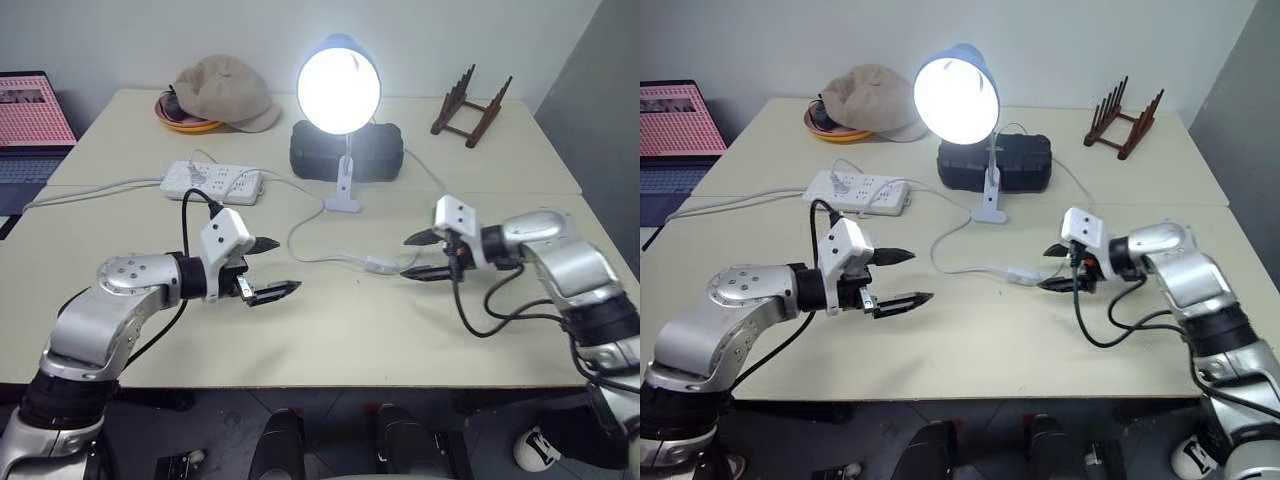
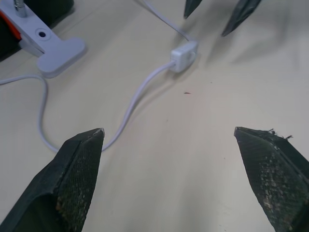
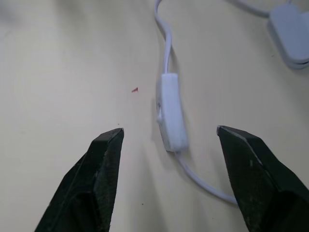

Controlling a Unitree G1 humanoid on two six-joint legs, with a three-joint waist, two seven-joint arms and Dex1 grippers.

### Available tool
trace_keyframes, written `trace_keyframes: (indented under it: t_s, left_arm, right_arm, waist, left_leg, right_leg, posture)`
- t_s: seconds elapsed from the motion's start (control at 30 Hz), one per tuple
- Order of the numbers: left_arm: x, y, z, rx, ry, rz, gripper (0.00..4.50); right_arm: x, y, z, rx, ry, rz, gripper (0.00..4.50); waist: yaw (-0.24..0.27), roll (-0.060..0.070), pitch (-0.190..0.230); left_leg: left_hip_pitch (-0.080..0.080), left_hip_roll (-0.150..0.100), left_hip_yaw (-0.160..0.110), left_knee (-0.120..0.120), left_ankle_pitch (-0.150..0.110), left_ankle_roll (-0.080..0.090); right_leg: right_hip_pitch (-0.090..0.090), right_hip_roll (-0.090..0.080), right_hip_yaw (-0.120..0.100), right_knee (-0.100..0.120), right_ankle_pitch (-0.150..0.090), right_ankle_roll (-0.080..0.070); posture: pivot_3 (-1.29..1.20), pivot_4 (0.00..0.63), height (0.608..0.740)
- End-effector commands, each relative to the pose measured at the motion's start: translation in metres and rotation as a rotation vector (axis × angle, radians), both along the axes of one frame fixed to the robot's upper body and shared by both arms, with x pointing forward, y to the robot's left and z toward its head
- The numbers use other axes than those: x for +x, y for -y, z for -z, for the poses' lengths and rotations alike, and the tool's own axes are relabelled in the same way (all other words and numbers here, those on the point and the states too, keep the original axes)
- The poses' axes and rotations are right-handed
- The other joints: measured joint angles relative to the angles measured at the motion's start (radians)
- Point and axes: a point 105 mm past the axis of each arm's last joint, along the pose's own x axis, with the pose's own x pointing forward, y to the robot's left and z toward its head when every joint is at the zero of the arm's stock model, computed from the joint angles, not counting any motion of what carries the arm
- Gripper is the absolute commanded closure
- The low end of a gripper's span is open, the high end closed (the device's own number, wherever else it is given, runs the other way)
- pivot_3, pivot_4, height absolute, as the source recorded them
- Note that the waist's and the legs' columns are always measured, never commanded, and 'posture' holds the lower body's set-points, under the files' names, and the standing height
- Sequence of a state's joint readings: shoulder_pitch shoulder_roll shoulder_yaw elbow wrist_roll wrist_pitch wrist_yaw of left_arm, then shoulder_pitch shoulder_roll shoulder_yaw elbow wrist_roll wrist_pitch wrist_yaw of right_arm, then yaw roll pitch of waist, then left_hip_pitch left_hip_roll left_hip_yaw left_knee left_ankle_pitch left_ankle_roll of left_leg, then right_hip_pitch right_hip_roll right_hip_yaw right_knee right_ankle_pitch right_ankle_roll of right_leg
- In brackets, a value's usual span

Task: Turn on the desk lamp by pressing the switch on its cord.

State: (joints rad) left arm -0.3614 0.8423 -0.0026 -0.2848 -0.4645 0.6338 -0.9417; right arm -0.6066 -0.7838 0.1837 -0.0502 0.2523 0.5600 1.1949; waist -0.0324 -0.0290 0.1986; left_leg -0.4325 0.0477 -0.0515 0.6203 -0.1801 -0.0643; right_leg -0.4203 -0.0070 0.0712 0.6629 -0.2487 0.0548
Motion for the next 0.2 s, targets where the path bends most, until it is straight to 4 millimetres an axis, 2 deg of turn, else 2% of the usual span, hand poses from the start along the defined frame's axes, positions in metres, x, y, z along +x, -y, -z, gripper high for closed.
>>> trace_keyframes:
  t_s: [0.03, 0.07, 0.2]
  left_arm:
    - [0.006, -0.007, -0.013, 0.043, 0.036, 0.026, 0.00]
    - [0.007, -0.009, -0.015, 0.050, 0.034, 0.038, 0.00]
    - [0.013, -0.011, -0.018, 0.056, 0.027, 0.050, 0.00]
  right_arm:
    - [-0.023, 0.014, -0.027, 0.089, 0.063, 0.112, 0.18]
    - [-0.030, 0.017, -0.028, 0.113, 0.058, 0.140, 0.02]
    - [-0.044, 0.021, -0.023, 0.135, 0.052, 0.193, 0.02]
  waist:
    - [0.001, 0.000, 0.000]
    - [0.001, 0.000, 0.000]
    - [-0.001, 0.000, 0.000]
  left_leg:
    - [0.000, 0.000, 0.000, 0.000, 0.000, 0.000]
    - [0.000, 0.000, 0.000, 0.000, 0.000, 0.000]
    - [0.000, 0.000, 0.001, 0.001, 0.000, 0.000]
  right_leg:
    - [0.000, 0.000, 0.000, 0.000, 0.000, 0.000]
    - [0.000, 0.000, 0.000, 0.000, 0.000, 0.000]
    - [0.000, 0.000, 0.001, 0.000, -0.001, -0.002]
  posture:
    - [0.00, 0.150, 0.740]
    - [0.00, 0.150, 0.740]
    - [0.00, 0.150, 0.740]
